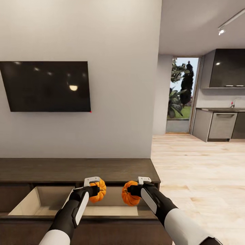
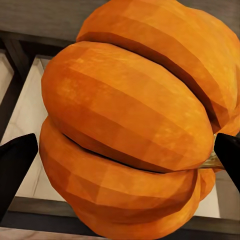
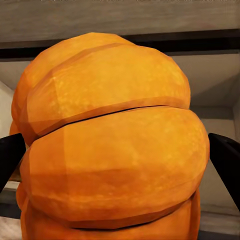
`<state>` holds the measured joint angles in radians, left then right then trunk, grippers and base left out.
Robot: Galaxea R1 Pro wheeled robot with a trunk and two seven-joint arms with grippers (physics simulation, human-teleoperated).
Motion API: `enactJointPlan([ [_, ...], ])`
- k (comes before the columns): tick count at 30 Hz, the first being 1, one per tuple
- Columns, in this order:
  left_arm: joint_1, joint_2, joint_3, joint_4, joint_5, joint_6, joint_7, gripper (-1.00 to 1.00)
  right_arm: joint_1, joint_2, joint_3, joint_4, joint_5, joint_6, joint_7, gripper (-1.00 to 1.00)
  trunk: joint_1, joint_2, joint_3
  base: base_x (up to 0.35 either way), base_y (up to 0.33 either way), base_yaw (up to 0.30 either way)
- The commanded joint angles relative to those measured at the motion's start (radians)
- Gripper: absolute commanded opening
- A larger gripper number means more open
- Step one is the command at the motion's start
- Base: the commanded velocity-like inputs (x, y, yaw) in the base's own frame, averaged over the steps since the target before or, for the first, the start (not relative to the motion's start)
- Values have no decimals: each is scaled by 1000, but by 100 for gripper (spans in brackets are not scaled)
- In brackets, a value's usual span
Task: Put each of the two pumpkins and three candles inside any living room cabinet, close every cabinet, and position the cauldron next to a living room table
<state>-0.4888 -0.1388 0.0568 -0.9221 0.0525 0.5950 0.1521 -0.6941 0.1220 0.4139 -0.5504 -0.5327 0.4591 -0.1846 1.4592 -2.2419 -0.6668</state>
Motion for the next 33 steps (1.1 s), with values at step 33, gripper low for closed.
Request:
enactJointPlan([
  [33, -1, 1, 2, -1, 6, 5, 4, -100, -1, -1, 6, -2, -10, 3, -11, -100, 0, -1, -1, 93, 6, 0],
])
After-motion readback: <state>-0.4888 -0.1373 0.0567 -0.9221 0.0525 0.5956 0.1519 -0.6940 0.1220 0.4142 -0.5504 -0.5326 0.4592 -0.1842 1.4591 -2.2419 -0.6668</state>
